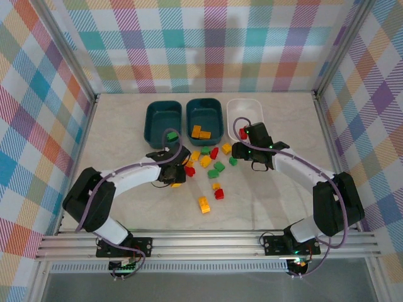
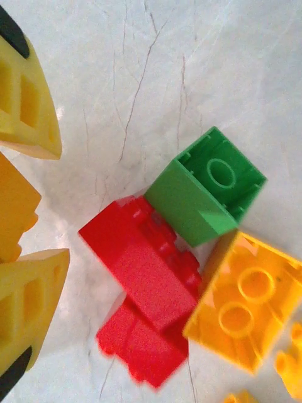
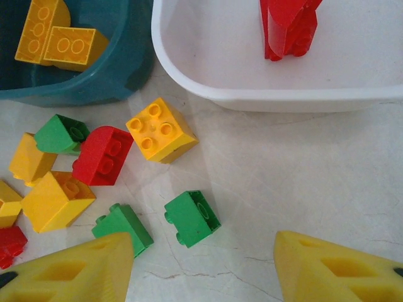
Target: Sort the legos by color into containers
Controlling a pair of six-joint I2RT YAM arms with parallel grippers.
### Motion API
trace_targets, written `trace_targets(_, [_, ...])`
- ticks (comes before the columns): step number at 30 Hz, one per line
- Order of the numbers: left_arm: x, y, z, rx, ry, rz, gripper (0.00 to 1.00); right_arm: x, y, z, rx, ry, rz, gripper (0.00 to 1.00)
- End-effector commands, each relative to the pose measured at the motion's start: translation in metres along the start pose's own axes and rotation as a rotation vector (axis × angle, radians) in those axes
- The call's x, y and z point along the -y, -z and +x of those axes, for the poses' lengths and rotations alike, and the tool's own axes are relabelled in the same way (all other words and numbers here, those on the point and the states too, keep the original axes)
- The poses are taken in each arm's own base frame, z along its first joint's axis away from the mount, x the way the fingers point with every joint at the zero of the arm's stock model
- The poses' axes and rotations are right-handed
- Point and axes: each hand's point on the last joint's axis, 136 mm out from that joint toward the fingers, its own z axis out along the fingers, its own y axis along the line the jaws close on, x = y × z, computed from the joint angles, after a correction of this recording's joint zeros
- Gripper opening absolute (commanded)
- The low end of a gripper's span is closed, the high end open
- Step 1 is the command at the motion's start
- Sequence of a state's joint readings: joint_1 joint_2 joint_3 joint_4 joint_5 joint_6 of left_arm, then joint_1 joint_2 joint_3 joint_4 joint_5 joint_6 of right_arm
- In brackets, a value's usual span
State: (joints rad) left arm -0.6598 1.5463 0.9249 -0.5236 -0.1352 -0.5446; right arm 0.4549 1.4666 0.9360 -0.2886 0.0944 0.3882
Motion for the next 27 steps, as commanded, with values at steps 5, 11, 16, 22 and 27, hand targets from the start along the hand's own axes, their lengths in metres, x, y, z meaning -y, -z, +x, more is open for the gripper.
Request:
trace_targets(5, [0.030,0.047,-0.036,0.069,-0.028,0.089,0.27,-0.005,0.005,-0.006,0.030,-0.013,-0.029,0.61])
trace_targets(11, [0.064,0.059,-0.116,0.156,-0.062,0.087,0.28,-0.002,-0.001,-0.003,0.031,-0.022,-0.024,0.61])
trace_targets(16, [0.085,0.013,-0.177,0.121,-0.043,0.077,0.28,-0.003,-0.014,0.002,0.003,-0.025,-0.033,0.61])
trace_targets(22, [0.088,-0.025,-0.228,0.090,0.024,0.081,0.32,-0.013,-0.031,0.015,-0.088,0.031,-0.056,0.64])
trace_targets(27, [0.092,-0.042,-0.240,0.056,0.062,0.129,0.48,-0.019,-0.041,0.025,-0.140,0.067,-0.062,0.65])
